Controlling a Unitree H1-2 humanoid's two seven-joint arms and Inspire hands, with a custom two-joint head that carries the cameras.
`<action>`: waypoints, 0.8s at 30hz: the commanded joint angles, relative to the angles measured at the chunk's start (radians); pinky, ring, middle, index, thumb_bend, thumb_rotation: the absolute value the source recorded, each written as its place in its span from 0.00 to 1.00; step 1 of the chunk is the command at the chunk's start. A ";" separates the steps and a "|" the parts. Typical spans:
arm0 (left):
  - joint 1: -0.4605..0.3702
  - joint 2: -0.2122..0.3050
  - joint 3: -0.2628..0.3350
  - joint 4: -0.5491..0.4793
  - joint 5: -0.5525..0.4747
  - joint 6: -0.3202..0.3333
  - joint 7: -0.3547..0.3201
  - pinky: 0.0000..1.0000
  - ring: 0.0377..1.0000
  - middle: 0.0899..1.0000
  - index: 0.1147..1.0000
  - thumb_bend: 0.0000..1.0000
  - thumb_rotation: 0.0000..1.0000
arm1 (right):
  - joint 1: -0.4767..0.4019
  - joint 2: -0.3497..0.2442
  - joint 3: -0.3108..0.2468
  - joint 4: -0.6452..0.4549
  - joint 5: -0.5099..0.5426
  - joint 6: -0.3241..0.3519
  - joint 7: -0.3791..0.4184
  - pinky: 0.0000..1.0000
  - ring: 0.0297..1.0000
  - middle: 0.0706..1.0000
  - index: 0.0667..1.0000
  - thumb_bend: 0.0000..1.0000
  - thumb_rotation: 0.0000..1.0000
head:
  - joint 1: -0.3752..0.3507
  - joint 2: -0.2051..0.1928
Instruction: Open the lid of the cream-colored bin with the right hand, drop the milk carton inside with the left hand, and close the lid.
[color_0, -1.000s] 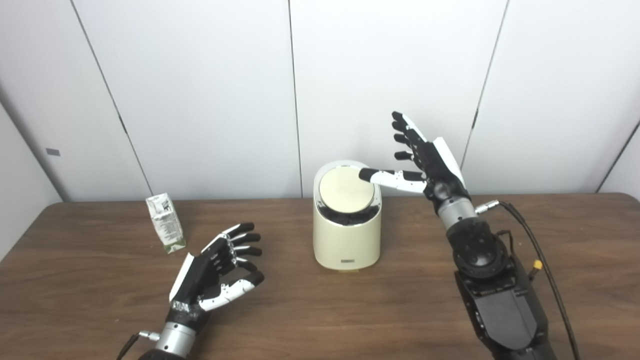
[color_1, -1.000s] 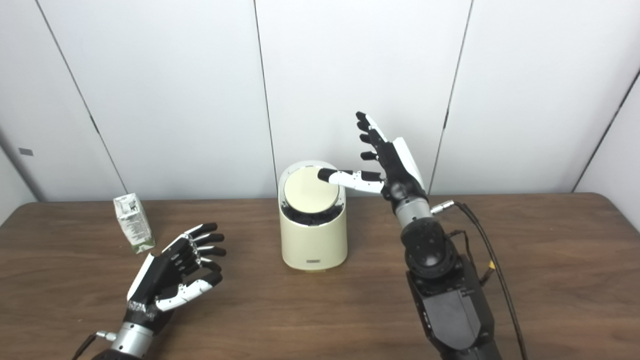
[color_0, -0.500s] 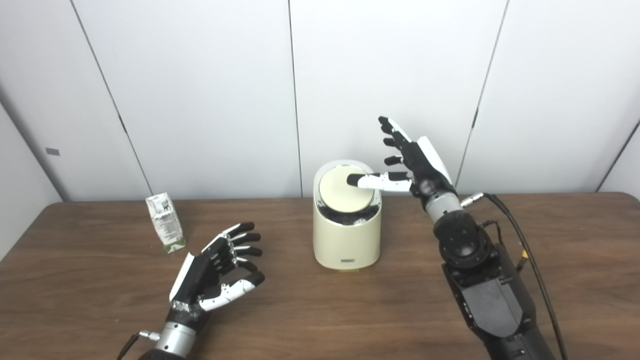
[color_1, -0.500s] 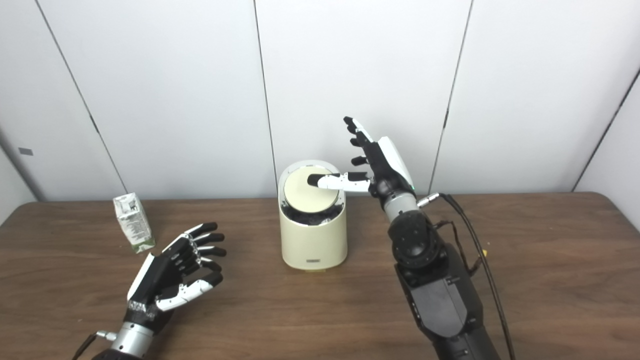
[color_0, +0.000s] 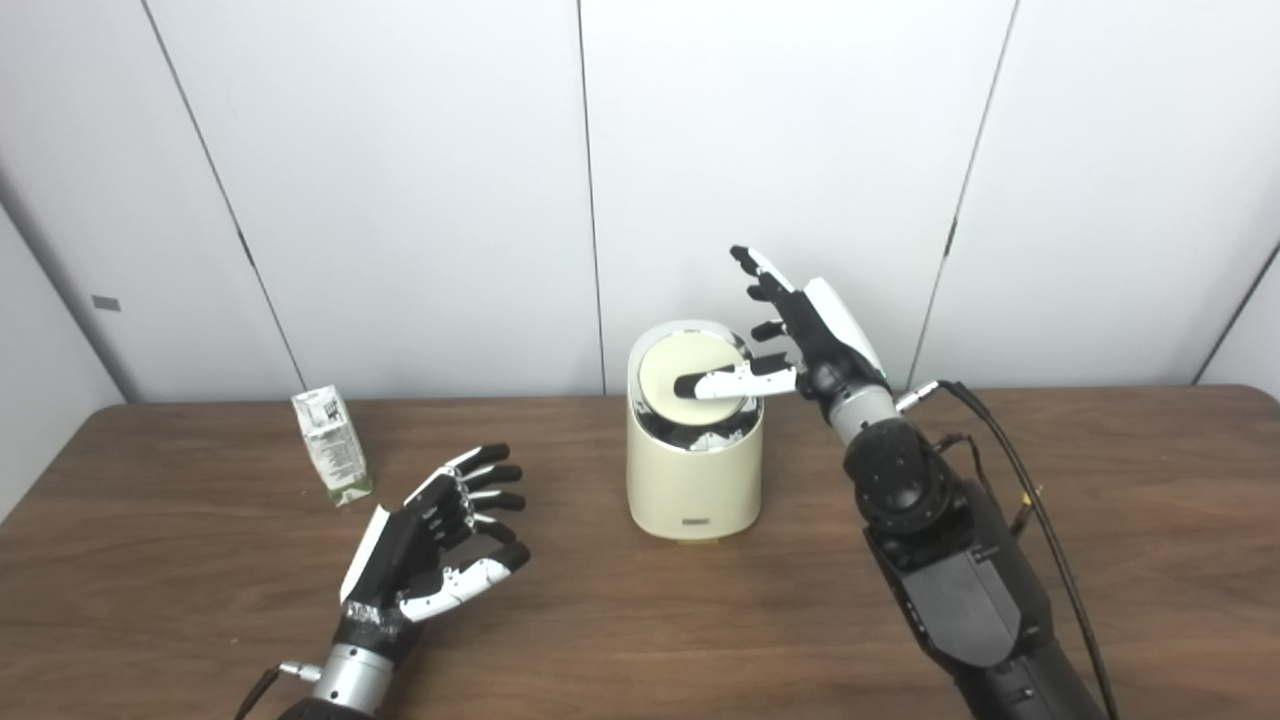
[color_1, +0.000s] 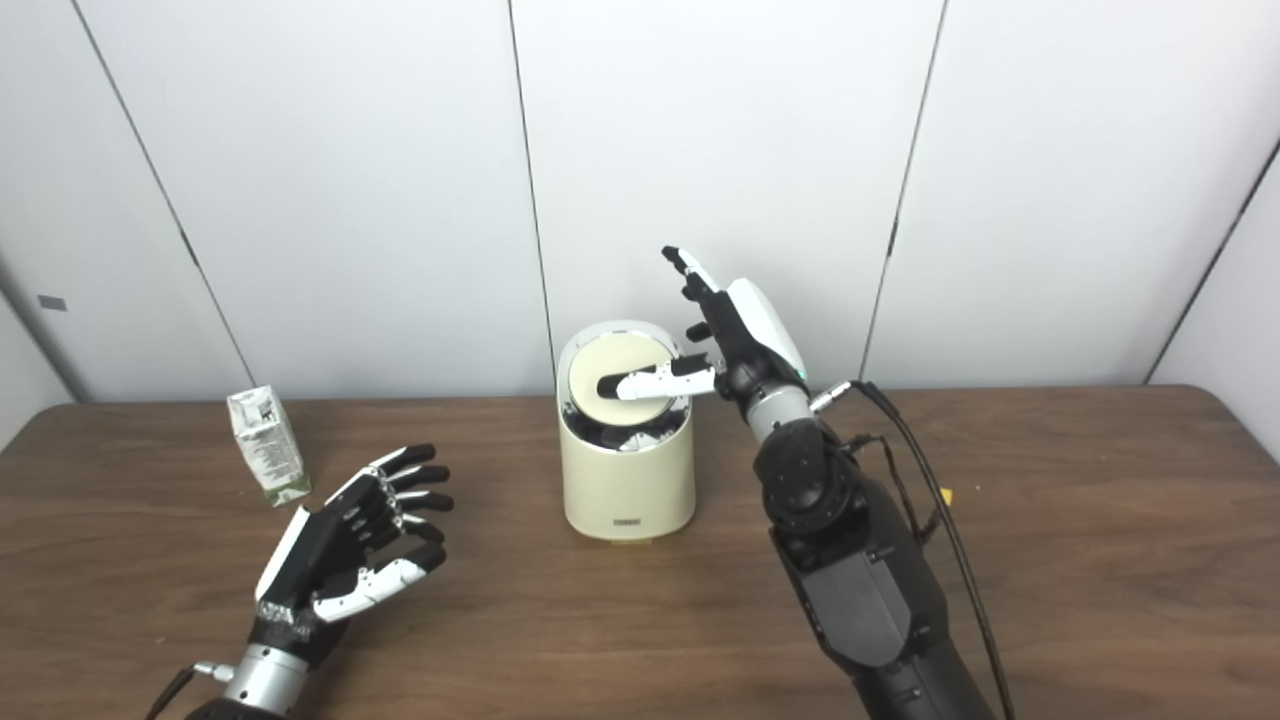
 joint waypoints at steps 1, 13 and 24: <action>-0.002 -0.010 -0.005 -0.021 0.000 -0.019 0.011 0.54 0.67 0.75 0.83 0.76 0.21 | -0.058 -0.005 0.001 -0.017 -0.011 -0.022 -0.007 0.71 0.90 0.95 0.94 0.95 0.30 | 0.002 0.002; 0.001 -0.015 -0.004 -0.028 0.005 -0.013 0.014 0.55 0.67 0.75 0.83 0.77 0.24 | -0.073 -0.010 0.003 0.035 -0.028 -0.018 -0.013 0.69 0.87 0.94 0.95 0.93 0.30 | 0.005 0.008; 0.007 -0.018 -0.006 -0.039 0.008 -0.004 0.013 0.54 0.67 0.74 0.83 0.76 0.23 | -0.074 -0.030 0.019 0.069 -0.064 -0.027 -0.025 0.76 0.91 0.94 0.93 0.90 0.29 | 0.005 0.014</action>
